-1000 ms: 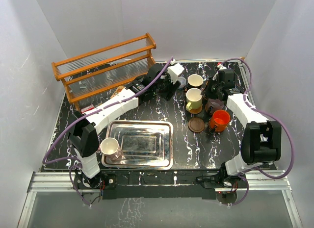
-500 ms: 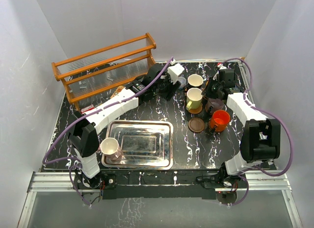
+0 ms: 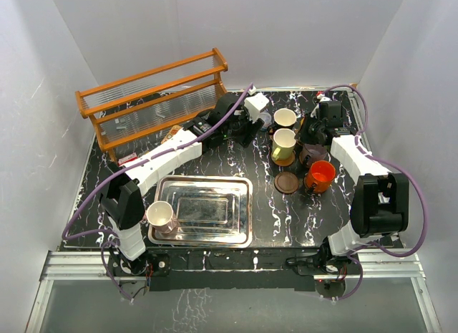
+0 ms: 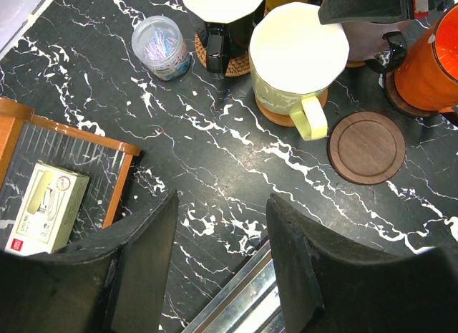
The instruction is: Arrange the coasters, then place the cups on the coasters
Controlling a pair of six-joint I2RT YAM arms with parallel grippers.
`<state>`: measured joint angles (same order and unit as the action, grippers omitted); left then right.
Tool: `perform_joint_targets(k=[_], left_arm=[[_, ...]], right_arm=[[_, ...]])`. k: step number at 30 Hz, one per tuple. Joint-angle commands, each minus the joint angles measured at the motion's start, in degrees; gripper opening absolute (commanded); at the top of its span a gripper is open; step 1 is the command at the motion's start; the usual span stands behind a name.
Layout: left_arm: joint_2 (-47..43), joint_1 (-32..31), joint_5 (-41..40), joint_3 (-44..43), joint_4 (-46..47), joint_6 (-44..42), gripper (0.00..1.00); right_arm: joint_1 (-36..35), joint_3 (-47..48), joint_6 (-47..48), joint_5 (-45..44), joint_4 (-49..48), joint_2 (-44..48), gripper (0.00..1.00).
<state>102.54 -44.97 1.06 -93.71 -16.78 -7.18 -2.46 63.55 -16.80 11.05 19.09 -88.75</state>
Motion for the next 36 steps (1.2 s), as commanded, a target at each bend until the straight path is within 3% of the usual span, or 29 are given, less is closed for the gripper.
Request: perform_joint_targets(k=[1,12,22,36], left_arm=[[-2.25,0.06,0.65,0.50,-0.01,-0.56,0.52],[-2.30,0.10,0.35,0.81,0.08,-0.90,0.53],[-2.35,0.01,0.61,0.98,0.08,-1.06,0.53],[-2.47,0.03,0.17,1.73,0.52,-1.69,0.54]], right_arm=[[0.17,2.15,0.23,0.49,-2.22,2.12,0.07],[0.11,0.98,-0.13,0.95,-2.48,3.74,0.12],[0.14,3.26,2.93,-0.96,-1.30,-0.07,0.25],[0.16,2.34,2.36,-0.33,-0.61,1.01,0.20]])
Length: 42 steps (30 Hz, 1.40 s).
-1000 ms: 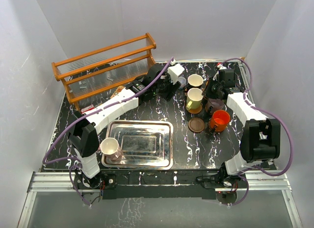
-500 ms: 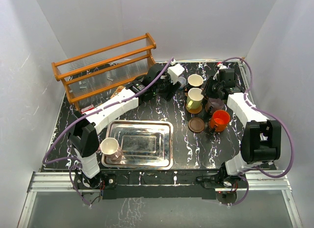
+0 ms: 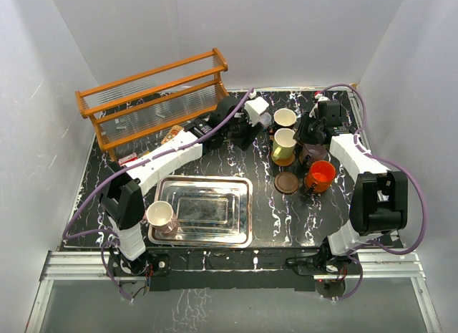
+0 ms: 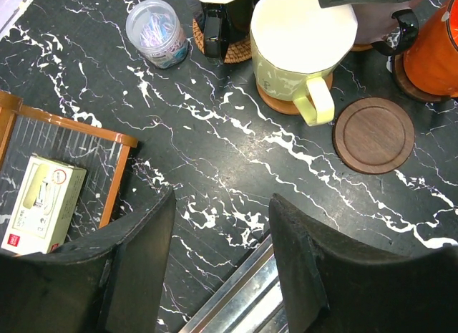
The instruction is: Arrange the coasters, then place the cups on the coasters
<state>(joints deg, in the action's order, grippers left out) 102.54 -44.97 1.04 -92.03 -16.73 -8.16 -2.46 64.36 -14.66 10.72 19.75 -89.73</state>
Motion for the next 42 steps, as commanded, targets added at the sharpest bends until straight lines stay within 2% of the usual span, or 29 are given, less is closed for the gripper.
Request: perform_joint_targets(k=[1,26,30,34,40,42], left_arm=[[-2.50,0.04,0.19,0.01,0.47,-0.69,0.54],[-2.41,0.06,-0.88,0.12,0.01,-3.00,0.55],[-2.62,0.06,-2.94,-1.13,-5.00,-9.40,0.58],[-3.46,0.13,-4.78,-1.44,-15.33,-15.37,0.59],[-11.92,1.89,-1.43,7.36,-26.45,-21.02,0.61],[-15.29,3.77,0.39,9.39,-30.41,-21.67,0.62]], right_arm=[[0.13,1.44,0.09,0.00,-1.20,2.14,0.20],[0.04,-2.09,1.99,0.14,-1.65,6.11,0.19],[0.06,-1.87,4.53,-0.02,-1.71,8.11,0.25],[0.08,-2.11,8.14,1.97,-2.63,11.88,0.33],[0.06,-1.27,14.86,9.24,-1.93,15.05,0.46],[0.03,-0.64,18.20,12.69,-0.67,15.32,0.55]])
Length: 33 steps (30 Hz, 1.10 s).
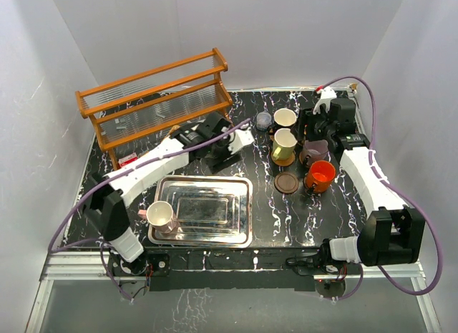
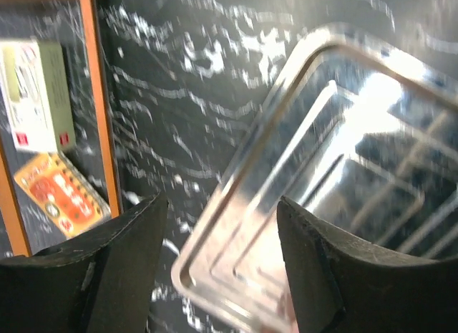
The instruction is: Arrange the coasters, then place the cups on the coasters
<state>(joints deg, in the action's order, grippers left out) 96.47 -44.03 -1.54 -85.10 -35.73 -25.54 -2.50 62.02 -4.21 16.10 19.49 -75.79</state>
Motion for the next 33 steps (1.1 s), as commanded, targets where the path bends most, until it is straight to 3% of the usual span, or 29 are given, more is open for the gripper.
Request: perform_joint_targets(k=[1,9,14,20,29,33], left_arm=[[-10.95,4.08,4.11,3.20,-13.07,-4.74,0.63],[-20.71,15.37,14.59,6.48,-29.79,-10.43,0.69],[-23.94,18.65,15.12,9.04,-37.38,-13.19,0.69],[-25.42,21.34,11.71,15.19,-36.95,-16.79,0.64],[-23.16,21.75,12.33,21.28,-34.14,-19.19,0.59],[-21.11,21.82,10.42,24.97,-30.50,-18.97,0.45]], right_arm=[[0.11,1.97,9.20,9.00,0.30,1.38,0.58],[0.05,3.17,18.06,17.77,5.89,1.58,0.72],[0.07,1.00,18.80,19.62,4.60,3.70,0.76],[0.11,-0.45,19.67,24.11,5.05,4.83,0.80],[0.06,-2.44,20.03,23.11,4.42,6.59,0.82],[0.10,-2.57,19.96,22.75,4.25,6.24,0.82]])
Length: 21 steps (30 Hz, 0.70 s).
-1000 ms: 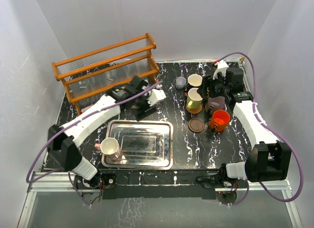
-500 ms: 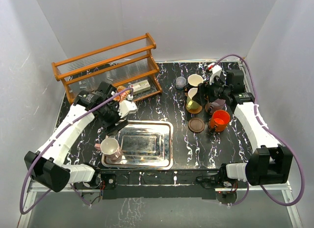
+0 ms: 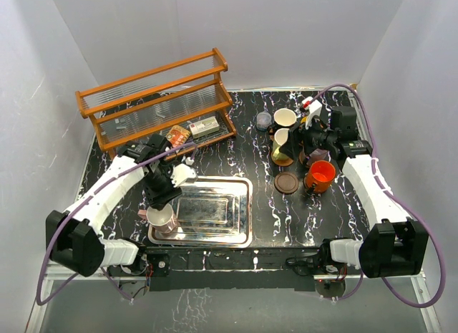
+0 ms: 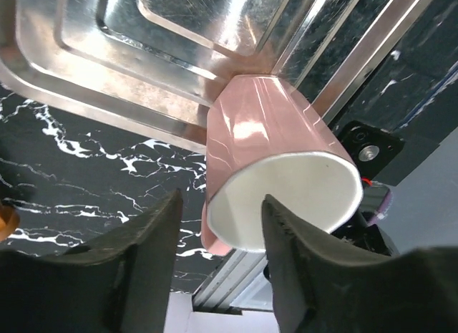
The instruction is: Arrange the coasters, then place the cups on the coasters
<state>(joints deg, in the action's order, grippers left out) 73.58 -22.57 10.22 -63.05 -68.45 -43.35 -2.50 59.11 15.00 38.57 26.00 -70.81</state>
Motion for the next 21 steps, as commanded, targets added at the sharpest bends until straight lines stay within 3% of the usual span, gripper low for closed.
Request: perform_joint_targets(k=[1,6,15,21], left_arm=[[2.49,0.35,-1.49,3.34,2.62,-0.86,0.42],[4.13,0.35,0.54,4.36,3.67,0.58,0.33],[4.02,0.33,2.14,4.29,4.56,1.16,0.30],[3.97,0.33,2.79,3.82,3.89,0.27,0.19]], right_arm=[[0.13,0.34,0.65,0.28,-2.33,1.17,0.82],[0.12,-0.67,0.51,0.42,-2.80,1.14,0.82],[0.14,-1.37,0.38,0.54,-3.31,0.63,0.82],[0.22,-1.37,0.32,0.46,-3.39,-0.16,0.82]])
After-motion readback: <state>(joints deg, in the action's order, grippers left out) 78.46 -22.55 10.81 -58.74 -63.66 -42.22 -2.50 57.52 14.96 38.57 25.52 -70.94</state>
